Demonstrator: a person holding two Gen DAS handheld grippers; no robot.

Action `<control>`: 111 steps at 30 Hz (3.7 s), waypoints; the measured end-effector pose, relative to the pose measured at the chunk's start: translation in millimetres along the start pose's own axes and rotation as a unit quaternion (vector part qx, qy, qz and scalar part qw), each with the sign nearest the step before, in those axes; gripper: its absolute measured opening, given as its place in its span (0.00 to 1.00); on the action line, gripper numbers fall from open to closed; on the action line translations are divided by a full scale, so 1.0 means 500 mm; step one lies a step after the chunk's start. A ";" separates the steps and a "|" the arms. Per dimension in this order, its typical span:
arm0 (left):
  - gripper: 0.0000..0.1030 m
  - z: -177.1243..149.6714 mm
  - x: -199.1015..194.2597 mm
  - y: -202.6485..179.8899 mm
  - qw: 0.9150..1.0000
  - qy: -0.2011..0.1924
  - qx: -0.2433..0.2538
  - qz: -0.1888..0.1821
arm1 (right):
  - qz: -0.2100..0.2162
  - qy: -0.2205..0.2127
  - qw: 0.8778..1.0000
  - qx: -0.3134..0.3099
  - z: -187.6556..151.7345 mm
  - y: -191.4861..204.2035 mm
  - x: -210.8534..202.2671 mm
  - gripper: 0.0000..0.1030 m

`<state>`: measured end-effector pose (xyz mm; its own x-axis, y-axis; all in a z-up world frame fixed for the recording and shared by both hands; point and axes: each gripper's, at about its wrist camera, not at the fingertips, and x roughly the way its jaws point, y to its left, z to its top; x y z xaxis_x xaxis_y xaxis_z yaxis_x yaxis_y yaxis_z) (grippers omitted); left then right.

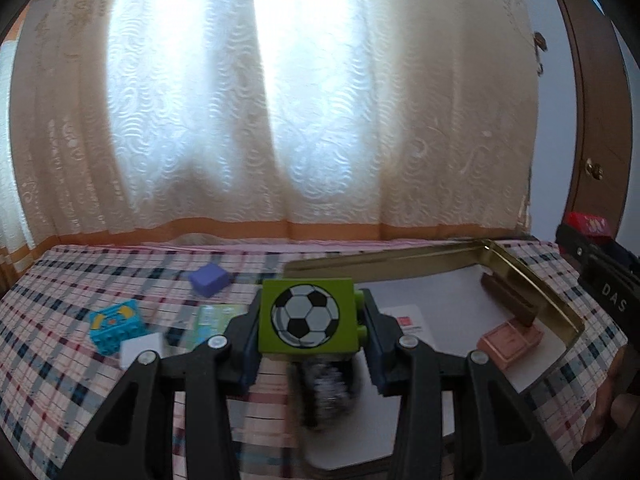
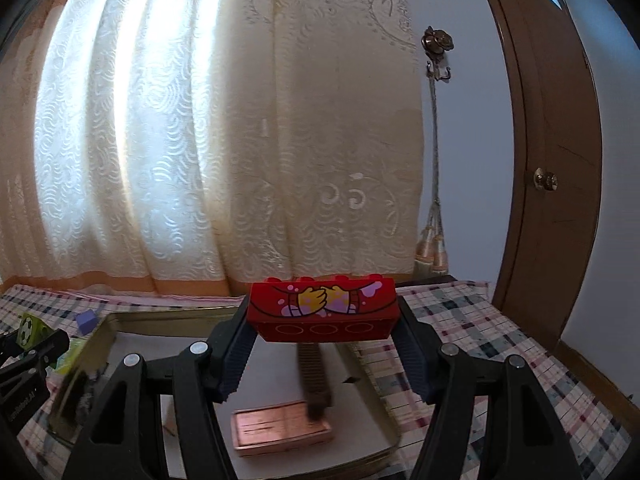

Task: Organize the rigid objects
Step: 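Carry the red block over the gold tray with the right gripper while the left carries the green block there, then release the red block in the tray with the right gripper while the left releases the green block, then withdraw both grippers from the tray toward the remaining toys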

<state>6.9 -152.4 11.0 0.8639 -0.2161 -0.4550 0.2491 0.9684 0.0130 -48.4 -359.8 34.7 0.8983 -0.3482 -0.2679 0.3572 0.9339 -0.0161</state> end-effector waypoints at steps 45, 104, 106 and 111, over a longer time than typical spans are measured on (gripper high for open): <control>0.80 -0.037 0.079 -0.111 0.994 0.093 0.052 -0.029 | 0.102 0.142 0.985 -0.011 -0.043 0.063 0.142 0.82; 1.00 -0.038 -0.048 0.179 0.995 -0.030 0.009 0.097 | 0.027 -0.037 0.995 0.087 -0.065 0.174 -0.125 0.85; 1.00 -0.039 -0.046 0.201 0.994 -0.029 0.009 0.104 | 0.034 -0.034 0.995 0.085 -0.066 0.193 -0.125 0.85; 1.00 -0.039 -0.043 0.276 0.992 -0.024 0.000 0.124 | 0.055 -0.022 0.995 0.076 -0.068 0.247 -0.122 0.85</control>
<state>14.3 -11.7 4.9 0.9182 0.0228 -0.3955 0.0269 0.9924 0.1197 -67.6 -220.5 16.0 0.9431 -0.2508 -0.2183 0.2877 0.9446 0.1578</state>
